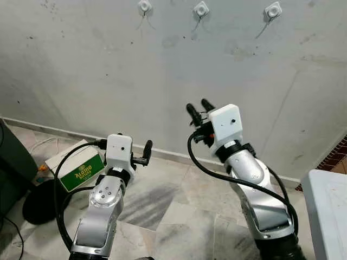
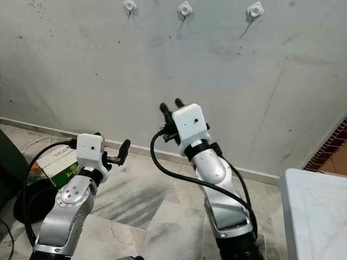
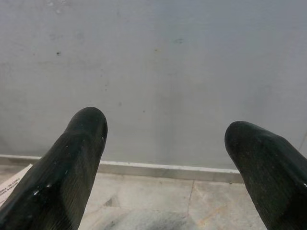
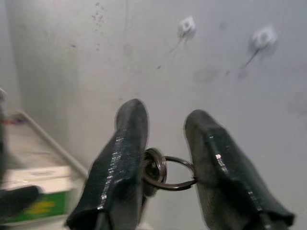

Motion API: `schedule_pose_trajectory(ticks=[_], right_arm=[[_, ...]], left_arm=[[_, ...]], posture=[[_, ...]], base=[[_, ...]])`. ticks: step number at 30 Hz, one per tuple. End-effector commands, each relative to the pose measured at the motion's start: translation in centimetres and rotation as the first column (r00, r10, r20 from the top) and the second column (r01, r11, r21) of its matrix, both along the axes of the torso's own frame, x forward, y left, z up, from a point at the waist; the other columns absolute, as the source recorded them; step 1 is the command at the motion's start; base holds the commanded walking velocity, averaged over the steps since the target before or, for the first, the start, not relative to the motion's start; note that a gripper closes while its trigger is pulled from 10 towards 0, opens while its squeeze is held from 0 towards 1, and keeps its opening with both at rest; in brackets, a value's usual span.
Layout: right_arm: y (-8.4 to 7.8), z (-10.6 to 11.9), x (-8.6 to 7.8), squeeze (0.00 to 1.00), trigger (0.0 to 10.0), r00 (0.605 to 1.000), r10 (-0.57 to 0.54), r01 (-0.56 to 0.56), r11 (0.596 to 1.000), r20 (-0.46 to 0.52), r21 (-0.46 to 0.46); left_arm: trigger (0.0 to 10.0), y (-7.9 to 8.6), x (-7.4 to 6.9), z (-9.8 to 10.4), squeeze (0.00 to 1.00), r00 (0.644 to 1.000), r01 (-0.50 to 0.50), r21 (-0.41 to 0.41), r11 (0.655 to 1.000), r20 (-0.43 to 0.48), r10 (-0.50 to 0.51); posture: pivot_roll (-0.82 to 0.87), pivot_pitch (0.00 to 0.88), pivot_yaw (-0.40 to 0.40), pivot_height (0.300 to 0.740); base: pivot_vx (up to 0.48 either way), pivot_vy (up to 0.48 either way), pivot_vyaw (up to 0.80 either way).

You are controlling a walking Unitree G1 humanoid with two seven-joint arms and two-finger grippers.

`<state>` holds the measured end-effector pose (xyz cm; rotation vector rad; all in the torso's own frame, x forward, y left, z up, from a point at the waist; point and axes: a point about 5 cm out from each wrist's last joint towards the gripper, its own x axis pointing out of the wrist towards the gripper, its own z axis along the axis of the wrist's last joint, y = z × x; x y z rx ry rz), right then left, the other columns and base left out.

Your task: Hang keys on a hook

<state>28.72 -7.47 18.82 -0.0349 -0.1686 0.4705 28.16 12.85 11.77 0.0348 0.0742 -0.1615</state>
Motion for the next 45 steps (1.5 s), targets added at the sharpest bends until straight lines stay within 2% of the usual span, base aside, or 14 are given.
schedule_pose_trajectory(ticks=[1, 3, 10, 11, 14, 20, 21, 23, 25, 28, 32, 33, 34, 45], right_arm=[[-0.1, 0.1, -0.1, 0.0, 10.0, 0.999, 0.011, -0.007, 0.997, -0.05, 0.076], [-0.4, -0.3, 0.1, 0.0, 10.0, 0.99, 0.013, 0.012, 0.983, -0.137, 0.182], [0.4, -2.1, -0.5, 0.0, 10.0, 0.938, 0.171, -0.069, 0.944, -0.301, 0.322], [0.8, -2.5, -0.9, 0.0, 10.0, 0.903, 0.25, -0.086, 0.903, -0.351, 0.421], [1.2, -3.2, -1.8, 0.0, 10.0, 0.842, 0.366, -0.13, 0.851, -0.396, 0.509], [1.0, -3.4, -2.1, 0.0, 10.0, 0.827, 0.386, -0.145, 0.849, -0.409, 0.509], [0.4, -3.2, -1.4, 0.0, 10.0, 0.894, 0.25, -0.117, 0.931, -0.371, 0.346], [-0.3, -2.6, -0.9, 0.0, 10.0, 0.955, 0.121, -0.081, 0.985, -0.273, 0.151], [-0.4, -2.1, -0.8, 0.0, 10.0, 0.963, 0.121, -0.094, 0.988, -0.241, 0.123], [-0.2, -2.1, -0.9, 0.0, 10.0, 0.944, 0.156, -0.099, 0.975, -0.29, 0.2], [-1.3, -2.0, -0.3, 0.0, 10.0, 0.988, -0.014, 0.005, 0.998, -0.154, -0.055], [-1.8, -1.4, -0.1, 0.0, 10.0, 0.996, -0.086, 0.091, 0.963, 0.028, -0.254], [-2.2, -0.9, 0.0, 0.0, 10.0, 0.979, -0.111, 0.169, 0.915, 0.173, -0.366], [-4.1, 0.1, 0.5, 0.0, 10.0, 0.868, -0.214, 0.433, 0.767, 0.448, -0.474]], left_arm=[[10.0, 0.0, 0.1, 0.1, 0.0, 1.0, 0.006, 0.0, 1.0, -0.004, -0.006], [10.0, -0.1, 0.1, 0.1, 0.0, 1.0, 0.016, -0.01, 1.0, -0.003, -0.016], [10.0, -0.4, 0.1, 0.1, 0.0, 0.999, 0.035, -0.019, 0.999, -0.009, -0.035], [10.0, -0.4, 0.1, 0.1, 0.0, 0.999, 0.037, -0.021, 0.999, -0.008, -0.038], [10.0, -0.5, 0.1, 0.1, 0.0, 0.999, 0.039, -0.025, 0.999, -0.008, -0.04], [10.0, -0.6, 0.0, 0.1, 0.0, 0.999, 0.042, -0.029, 0.999, -0.009, -0.042], [10.0, -0.6, 0.0, 0.1, 0.0, 0.999, 0.043, -0.03, 0.999, -0.009, -0.043], [10.0, -0.6, 0.0, 0.1, 0.0, 0.999, 0.044, -0.031, 0.999, -0.009, -0.045], [10.0, -0.6, 0.0, 0.1, 0.0, 0.999, 0.046, -0.032, 0.998, -0.009, -0.046], [10.0, -0.6, 0.0, 0.1, 0.0, 0.999, 0.047, -0.033, 0.998, -0.009, -0.047], [10.0, -0.7, 0.1, 0.1, 0.0, 0.999, 0.05, -0.034, 0.998, -0.01, -0.05], [10.0, -0.7, 0.1, 0.1, 0.0, 0.999, 0.049, -0.034, 0.998, -0.01, -0.049], [10.0, -0.7, 0.0, 0.1, 0.0, 0.999, 0.048, -0.034, 0.998, -0.01, -0.049], [10.0, -0.5, 0.0, 0.1, 0.0, 0.999, 0.047, -0.027, 0.999, -0.006, -0.048]], posture=[[-0.01, 0.056, 0.042, 0.74], [-0.01, 0.056, 0.042, 0.74], [-0.01, 0.054, 0.04, 0.74], [0.0, 0.054, 0.038, 0.74], [0.0, 0.054, 0.037, 0.74], [0.0, 0.054, 0.035, 0.74], [0.0, 0.054, 0.035, 0.74], [0.0, 0.054, 0.035, 0.74], [0.0, 0.054, 0.035, 0.74], [0.0, 0.054, 0.035, 0.74], [-0.01, 0.051, 0.037, 0.74], [-0.01, 0.051, 0.037, 0.74], [0.0, 0.051, 0.039, 0.74], [0.0, 0.053, 0.044, 0.74]], base=[[0.0, 0.0, 0.0], [0.0, 0.0, 0.0], [0.0, 0.0, 0.0], [0.0, 0.0, 0.0], [0.0, 0.0, 0.0], [0.0, 0.0, 0.0], [0.0, 0.0, 0.0], [0.0, 0.0, 0.0], [0.0, 0.0, 0.0], [0.0, 0.0, 0.0], [0.0, 0.0, 0.0], [0.0, 0.0, 0.0], [0.0, 0.0, 0.0], [0.0, 0.0, 0.0]])
